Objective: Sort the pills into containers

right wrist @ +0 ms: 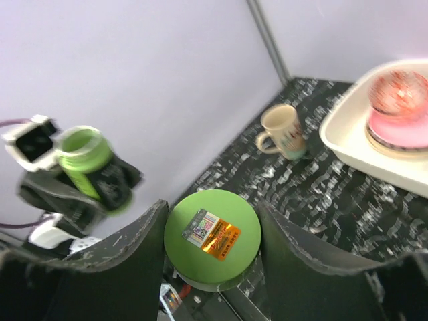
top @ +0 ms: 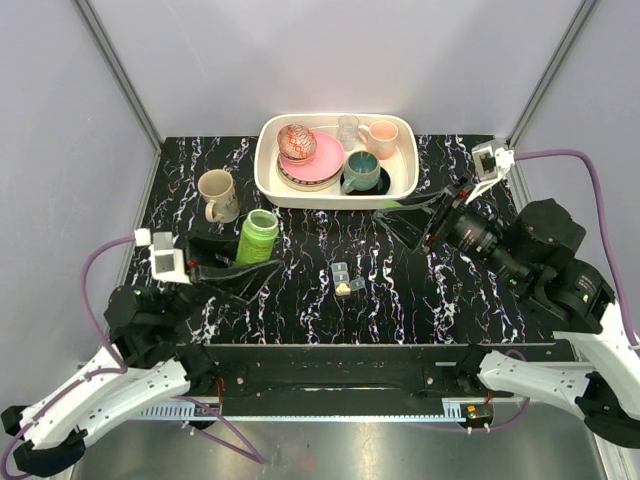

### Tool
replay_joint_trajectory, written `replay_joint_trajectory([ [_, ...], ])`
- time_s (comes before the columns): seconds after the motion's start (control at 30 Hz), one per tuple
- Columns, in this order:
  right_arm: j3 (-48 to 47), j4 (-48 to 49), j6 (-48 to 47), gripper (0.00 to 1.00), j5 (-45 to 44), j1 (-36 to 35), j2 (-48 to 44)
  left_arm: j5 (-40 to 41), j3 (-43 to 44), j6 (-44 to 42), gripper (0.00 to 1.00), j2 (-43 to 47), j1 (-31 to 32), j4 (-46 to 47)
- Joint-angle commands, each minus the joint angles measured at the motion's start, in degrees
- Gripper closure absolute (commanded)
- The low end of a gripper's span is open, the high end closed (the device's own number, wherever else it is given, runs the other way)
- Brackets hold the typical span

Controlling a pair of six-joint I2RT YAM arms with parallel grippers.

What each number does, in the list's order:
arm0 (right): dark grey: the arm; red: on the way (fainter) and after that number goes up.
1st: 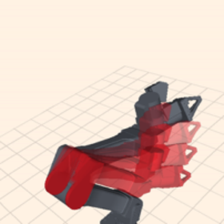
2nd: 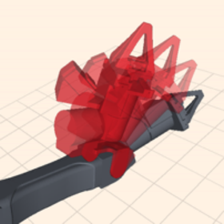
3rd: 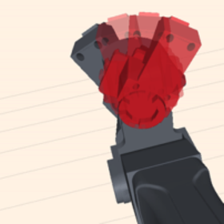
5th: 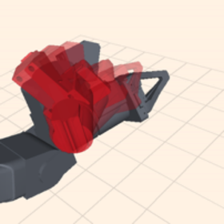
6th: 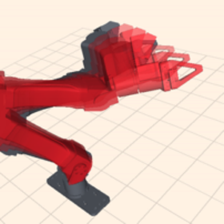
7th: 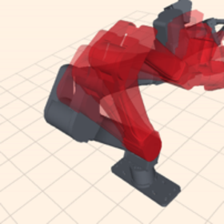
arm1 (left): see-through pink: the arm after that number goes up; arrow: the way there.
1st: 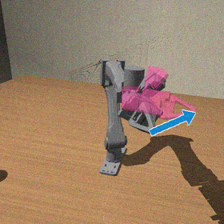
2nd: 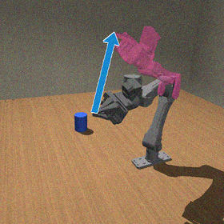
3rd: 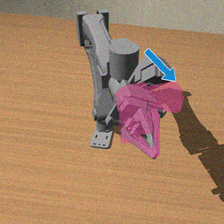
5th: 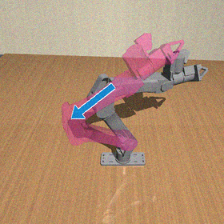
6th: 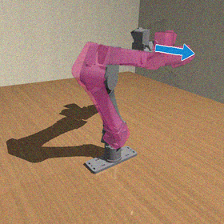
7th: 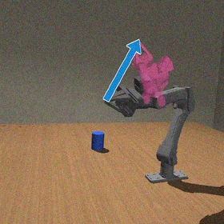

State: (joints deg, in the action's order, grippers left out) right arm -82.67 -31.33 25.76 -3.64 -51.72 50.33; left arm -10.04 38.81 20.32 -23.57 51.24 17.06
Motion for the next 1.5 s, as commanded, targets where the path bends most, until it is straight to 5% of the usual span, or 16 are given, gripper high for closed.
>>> replay_joint_trajectory([
  [0.0, -2.4, 13.13, 1.22, 1.0, 6.71, -0.22, 1.53, -6.03, 0.22, 6.65, 1.0, -5.85, 0.26, 12.01],
  [0.47, -0.47, 22.27, 5.18, 1.0, 13.48, -0.22, 4.34, -6.74, 4.52, 6.67, 1.0, -18.26, 7.99, 19.15],
  [1.47, 1.38, 23.77, 7.02, 1.0, 22.0, -0.22, 6.36, -5.78, 8.13, 5.17, 1.0, -24.59, 10.28, 20.73],
])
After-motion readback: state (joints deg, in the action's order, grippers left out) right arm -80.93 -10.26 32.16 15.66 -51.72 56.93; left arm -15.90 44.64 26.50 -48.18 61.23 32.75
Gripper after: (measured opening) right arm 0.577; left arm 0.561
